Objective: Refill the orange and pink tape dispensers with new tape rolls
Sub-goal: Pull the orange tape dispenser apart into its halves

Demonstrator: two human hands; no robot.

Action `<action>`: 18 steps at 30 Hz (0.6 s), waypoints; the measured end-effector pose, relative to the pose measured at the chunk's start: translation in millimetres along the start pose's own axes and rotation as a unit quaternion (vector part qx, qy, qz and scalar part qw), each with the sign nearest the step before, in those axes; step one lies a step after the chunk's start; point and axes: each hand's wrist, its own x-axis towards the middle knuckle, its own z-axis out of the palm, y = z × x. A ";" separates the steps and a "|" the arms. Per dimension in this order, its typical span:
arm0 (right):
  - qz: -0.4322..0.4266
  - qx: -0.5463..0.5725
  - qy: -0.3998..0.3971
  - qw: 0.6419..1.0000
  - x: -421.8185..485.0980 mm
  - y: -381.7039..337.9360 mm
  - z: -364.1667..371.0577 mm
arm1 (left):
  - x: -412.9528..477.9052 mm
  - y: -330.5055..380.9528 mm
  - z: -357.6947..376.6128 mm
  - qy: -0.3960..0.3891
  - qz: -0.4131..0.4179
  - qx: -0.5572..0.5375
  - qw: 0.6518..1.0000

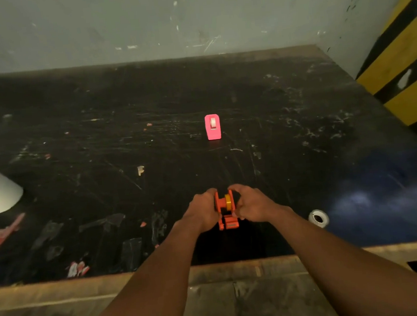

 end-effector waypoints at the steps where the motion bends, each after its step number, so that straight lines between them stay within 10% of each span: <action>1: 0.011 -0.002 0.002 1.000 1.0 -0.3 1.7 | 1.8 -4.0 -1.5 -0.006 -0.003 0.006 1.000; 18: 0.064 -0.069 -0.002 0.996 9.2 7.1 5.8 | 16.9 -47.8 -11.1 -0.058 -0.024 -0.074 0.995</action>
